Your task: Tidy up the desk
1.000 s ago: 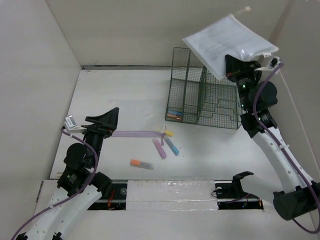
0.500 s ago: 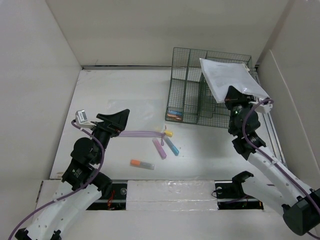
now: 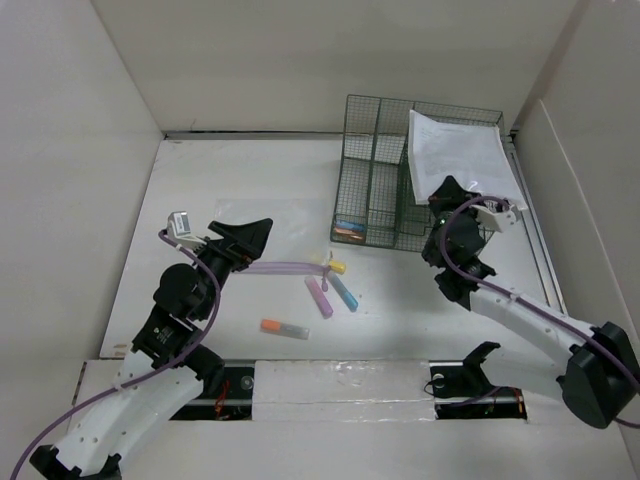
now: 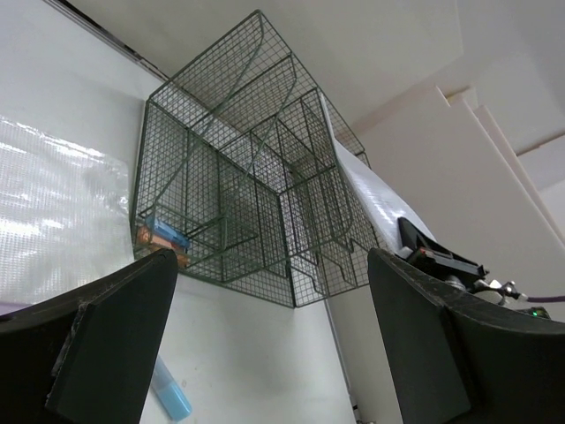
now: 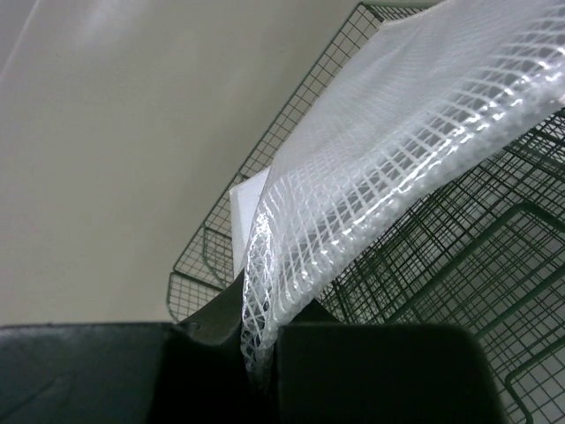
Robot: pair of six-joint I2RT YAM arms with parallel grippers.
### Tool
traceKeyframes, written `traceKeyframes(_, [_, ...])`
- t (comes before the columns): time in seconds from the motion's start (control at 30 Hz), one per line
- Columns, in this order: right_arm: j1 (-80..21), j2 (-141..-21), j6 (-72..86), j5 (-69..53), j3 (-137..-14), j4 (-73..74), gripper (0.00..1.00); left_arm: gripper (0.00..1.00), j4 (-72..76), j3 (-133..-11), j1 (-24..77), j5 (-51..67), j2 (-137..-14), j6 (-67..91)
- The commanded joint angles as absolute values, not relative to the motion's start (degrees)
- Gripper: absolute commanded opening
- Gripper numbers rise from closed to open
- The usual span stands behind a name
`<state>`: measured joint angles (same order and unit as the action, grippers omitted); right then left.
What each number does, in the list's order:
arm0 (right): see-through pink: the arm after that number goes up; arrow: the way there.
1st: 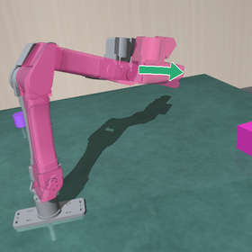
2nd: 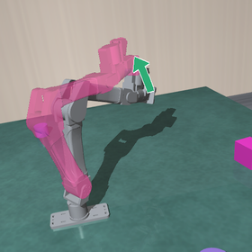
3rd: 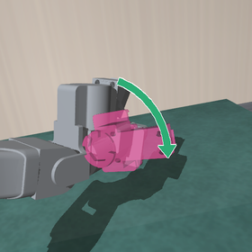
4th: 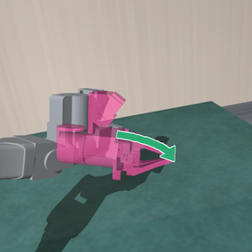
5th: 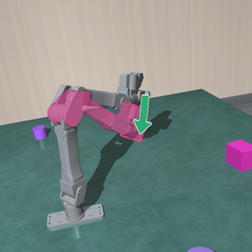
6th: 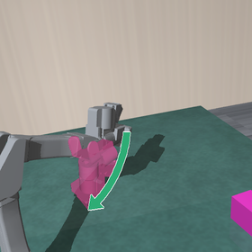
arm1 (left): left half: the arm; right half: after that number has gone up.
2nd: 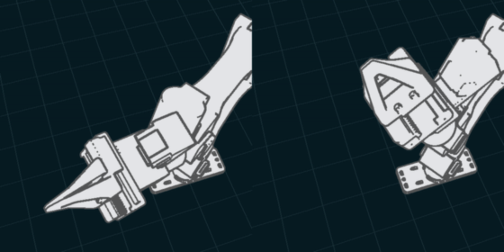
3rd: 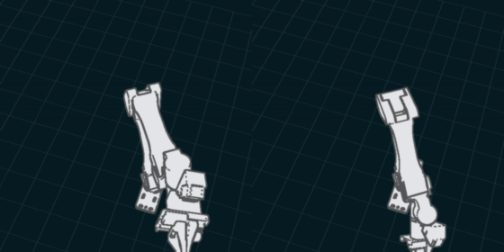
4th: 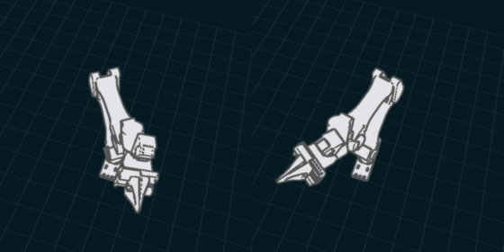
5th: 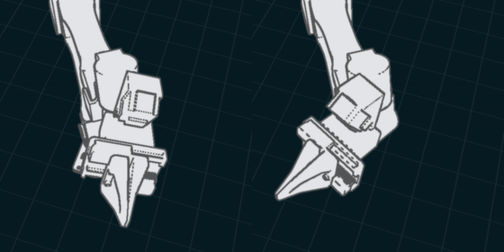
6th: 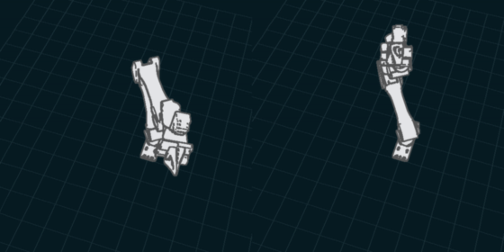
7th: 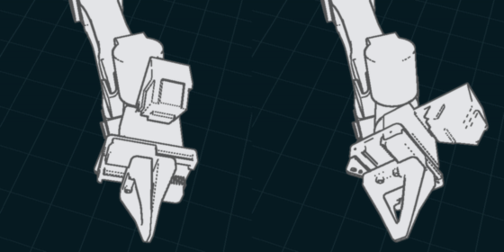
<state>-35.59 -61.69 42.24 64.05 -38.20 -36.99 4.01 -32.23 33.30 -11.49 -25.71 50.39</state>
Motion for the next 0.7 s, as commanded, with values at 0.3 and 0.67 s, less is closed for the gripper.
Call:
traceKeyframes(0.3, [-33.58, -75.84, 16.05, 69.60, -42.88, -71.86, 0.00, 0.84, 7.21, -32.43, 33.31, -10.11, -26.45, 48.87])
traceKeyframes(0.67, [-31.21, -75.24, -7.21, 70.15, -41.40, -89.74, 0.00, 0.84, 8.17, -32.34, 33.31, -9.93, -27.42, 48.60])
